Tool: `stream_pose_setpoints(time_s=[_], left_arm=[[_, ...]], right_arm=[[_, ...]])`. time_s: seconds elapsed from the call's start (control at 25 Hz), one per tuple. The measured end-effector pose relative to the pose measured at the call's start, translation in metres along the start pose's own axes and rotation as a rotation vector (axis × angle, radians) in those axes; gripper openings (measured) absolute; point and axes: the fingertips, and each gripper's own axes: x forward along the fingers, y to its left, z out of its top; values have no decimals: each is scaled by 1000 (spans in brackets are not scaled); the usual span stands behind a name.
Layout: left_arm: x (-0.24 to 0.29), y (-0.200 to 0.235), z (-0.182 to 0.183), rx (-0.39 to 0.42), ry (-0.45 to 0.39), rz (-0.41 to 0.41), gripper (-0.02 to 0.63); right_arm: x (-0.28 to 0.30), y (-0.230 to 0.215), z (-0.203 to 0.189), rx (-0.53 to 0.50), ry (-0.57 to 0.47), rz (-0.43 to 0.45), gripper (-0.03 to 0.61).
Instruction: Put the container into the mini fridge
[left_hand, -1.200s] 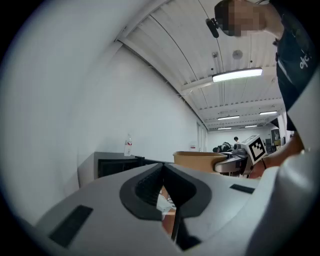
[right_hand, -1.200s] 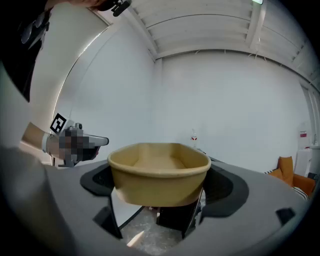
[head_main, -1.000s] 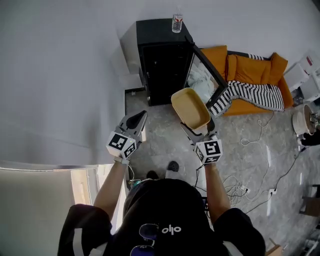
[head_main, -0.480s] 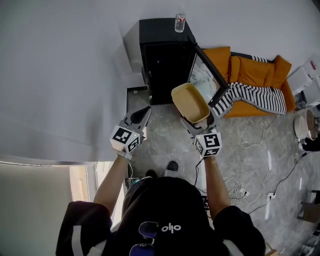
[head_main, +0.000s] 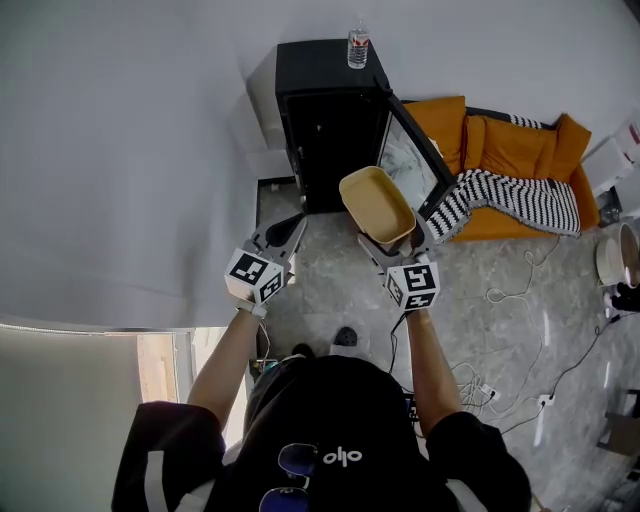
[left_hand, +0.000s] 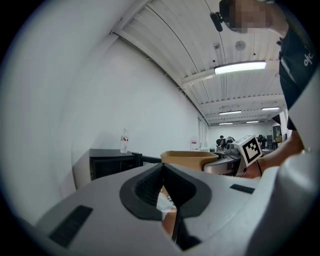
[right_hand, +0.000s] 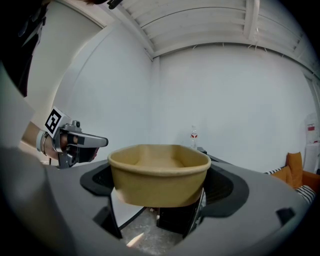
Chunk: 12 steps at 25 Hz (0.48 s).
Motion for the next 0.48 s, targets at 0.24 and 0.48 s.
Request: stream_pose_setpoints(time_s=[0.24, 0.48], left_arm=[[28, -5, -4, 2, 18, 11, 8], [48, -11, -6, -3, 17, 19, 6]], right_arm=[[7, -21, -5, 4, 4, 18, 537], [17, -31, -7, -1, 4, 51, 537]])
